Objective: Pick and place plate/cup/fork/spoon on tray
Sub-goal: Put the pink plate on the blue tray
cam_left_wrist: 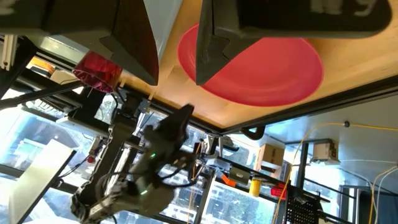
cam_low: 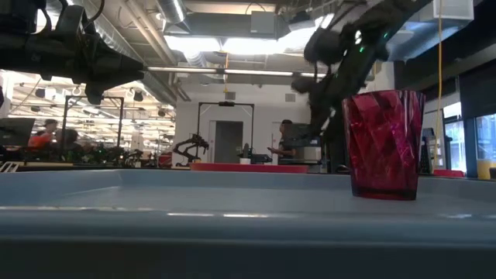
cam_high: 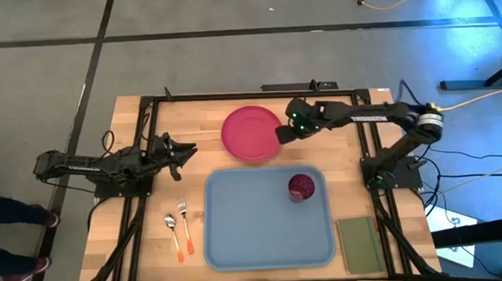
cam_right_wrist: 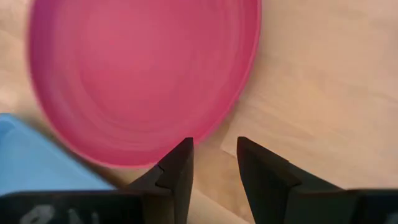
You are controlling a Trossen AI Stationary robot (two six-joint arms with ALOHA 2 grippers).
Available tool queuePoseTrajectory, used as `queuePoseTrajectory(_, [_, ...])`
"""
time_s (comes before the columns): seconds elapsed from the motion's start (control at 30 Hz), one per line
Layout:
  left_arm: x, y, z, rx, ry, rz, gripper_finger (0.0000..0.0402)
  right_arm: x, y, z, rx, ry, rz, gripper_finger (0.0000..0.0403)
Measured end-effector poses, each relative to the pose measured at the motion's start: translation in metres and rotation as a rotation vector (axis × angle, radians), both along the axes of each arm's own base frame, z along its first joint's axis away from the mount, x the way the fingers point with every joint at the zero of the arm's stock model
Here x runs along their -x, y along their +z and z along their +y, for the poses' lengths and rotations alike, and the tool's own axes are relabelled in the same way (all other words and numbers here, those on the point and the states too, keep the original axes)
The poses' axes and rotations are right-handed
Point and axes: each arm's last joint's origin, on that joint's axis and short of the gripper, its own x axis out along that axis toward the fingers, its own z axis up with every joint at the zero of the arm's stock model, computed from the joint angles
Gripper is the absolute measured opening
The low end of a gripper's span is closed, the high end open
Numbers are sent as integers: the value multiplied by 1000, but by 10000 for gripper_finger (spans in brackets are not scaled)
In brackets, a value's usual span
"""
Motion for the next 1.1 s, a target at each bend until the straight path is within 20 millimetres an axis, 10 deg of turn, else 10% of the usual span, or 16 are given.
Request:
queuePoseTrajectory(0.87, [0,0,0,0,0,0,99,-27,-67,-32,-91,16,-38,125])
queuePoseTrajectory(1.1, [0,0,0,0,0,1,99,-30,-70,-33,-103,35,-57,42])
